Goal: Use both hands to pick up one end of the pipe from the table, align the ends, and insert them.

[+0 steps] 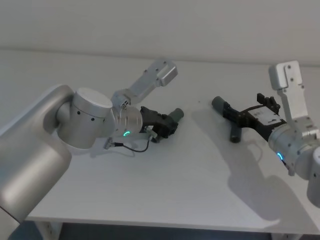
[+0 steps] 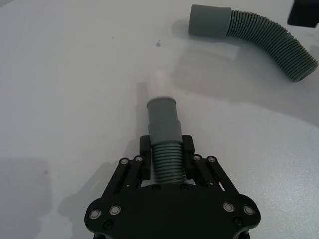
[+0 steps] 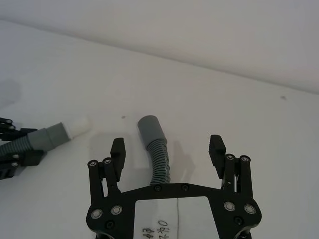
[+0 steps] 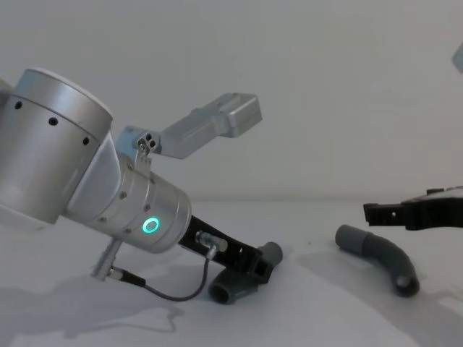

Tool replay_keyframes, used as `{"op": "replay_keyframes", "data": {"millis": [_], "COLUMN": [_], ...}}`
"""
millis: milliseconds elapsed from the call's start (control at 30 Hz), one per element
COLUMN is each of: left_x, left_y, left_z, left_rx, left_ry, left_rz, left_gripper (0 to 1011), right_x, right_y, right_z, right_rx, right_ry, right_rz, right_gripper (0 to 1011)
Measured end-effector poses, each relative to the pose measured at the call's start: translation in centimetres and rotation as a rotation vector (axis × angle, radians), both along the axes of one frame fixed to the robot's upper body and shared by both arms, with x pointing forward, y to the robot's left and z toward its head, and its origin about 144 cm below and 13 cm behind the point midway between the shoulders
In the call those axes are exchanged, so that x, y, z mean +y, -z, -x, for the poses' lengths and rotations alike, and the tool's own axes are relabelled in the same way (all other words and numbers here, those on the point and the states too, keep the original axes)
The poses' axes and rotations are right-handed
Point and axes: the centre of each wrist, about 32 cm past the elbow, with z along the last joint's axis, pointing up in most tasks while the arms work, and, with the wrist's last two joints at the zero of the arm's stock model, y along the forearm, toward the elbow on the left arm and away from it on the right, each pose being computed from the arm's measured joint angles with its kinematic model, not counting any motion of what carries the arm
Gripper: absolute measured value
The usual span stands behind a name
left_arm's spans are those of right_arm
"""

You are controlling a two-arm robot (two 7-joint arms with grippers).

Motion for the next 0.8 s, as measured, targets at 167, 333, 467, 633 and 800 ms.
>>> {"op": "replay_keyframes", "data": {"millis": [167, 333, 467, 633, 800], "left_x": [0.0, 0.0, 0.0, 0.0, 0.0], "left_y": [0.0, 0.0, 0.0, 0.0, 0.0], "left_z": [0.0, 0.0, 0.0, 0.0, 0.0], "left_rx": [0.000, 0.000, 0.000, 0.000, 0.000], "left_ry": [0.000, 0.000, 0.000, 0.000, 0.000], "left_rz": [0.000, 0.000, 0.000, 0.000, 0.000], "left_gripper": [354, 354, 354, 354, 354], "right_x": [0.2, 0.4, 0.5, 0.7, 0.9], "right_y": [0.0, 0.1, 0.2, 0.4, 0.6], "right_z": [-0.5, -1.0, -1.2, -1.5, -1.8], "right_rx": [0.026, 0.051, 0.068, 0.086, 0.102], "right_ry": [0.009, 0.014, 0.017, 0.018, 0.016], "right_rz": [0.008, 0.016, 0.020, 0.023, 0.028], "right_gripper": [1001, 1001, 1001, 1001, 1001]}}
